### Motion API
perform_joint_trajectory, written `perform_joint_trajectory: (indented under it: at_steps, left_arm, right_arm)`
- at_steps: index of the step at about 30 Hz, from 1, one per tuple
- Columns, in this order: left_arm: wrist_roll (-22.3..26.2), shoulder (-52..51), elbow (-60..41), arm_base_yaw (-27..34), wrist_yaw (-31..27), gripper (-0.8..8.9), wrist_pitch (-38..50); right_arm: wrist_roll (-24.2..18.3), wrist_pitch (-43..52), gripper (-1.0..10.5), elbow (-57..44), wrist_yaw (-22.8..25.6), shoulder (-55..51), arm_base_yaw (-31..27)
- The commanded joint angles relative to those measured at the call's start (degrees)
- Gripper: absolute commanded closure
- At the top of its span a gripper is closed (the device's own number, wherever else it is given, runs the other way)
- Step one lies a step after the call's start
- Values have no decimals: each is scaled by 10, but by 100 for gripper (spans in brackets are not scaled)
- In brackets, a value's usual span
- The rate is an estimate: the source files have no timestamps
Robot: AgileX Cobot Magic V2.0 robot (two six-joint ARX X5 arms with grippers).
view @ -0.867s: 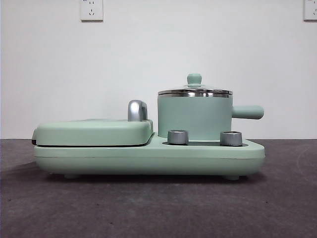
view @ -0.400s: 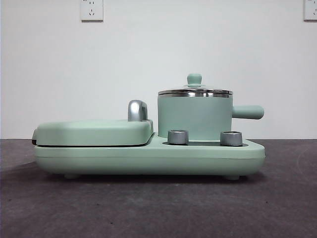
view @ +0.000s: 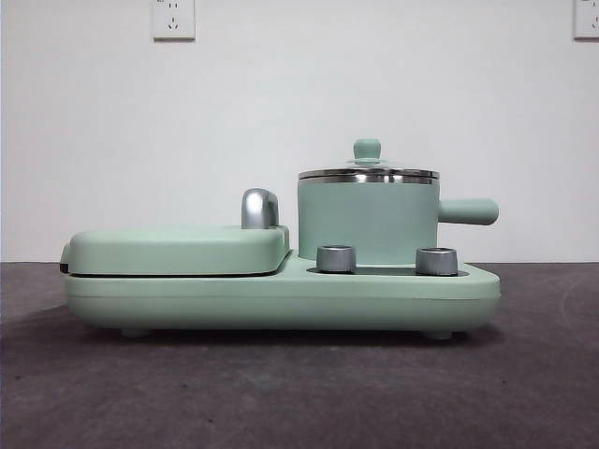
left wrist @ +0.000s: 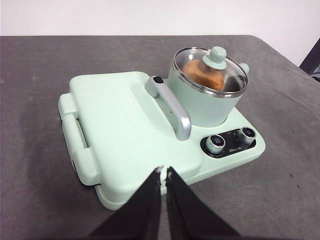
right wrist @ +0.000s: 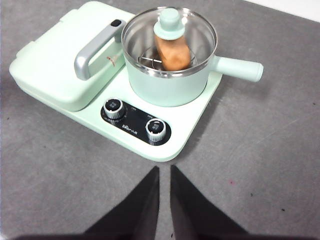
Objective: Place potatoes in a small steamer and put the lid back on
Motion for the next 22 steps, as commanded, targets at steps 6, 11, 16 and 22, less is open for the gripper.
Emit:
perform_joint_trajectory:
  at_steps: [6,11,16,22]
  left_arm:
    - [-2,2,10,-1,2,804,6]
    - [29,-24,-10,1,1,804,12]
    - [49,-118,-158,53,-60,804,150]
    - [52,-224,-351,103,-139,804,342]
  right_arm:
    - [4,15,919,5,-2,-2,3]
    - [4,15,920,5,-2,-2,3]
    - [4,15,919,5,-2,-2,3]
    - [4,15,919,5,-2,-2,3]
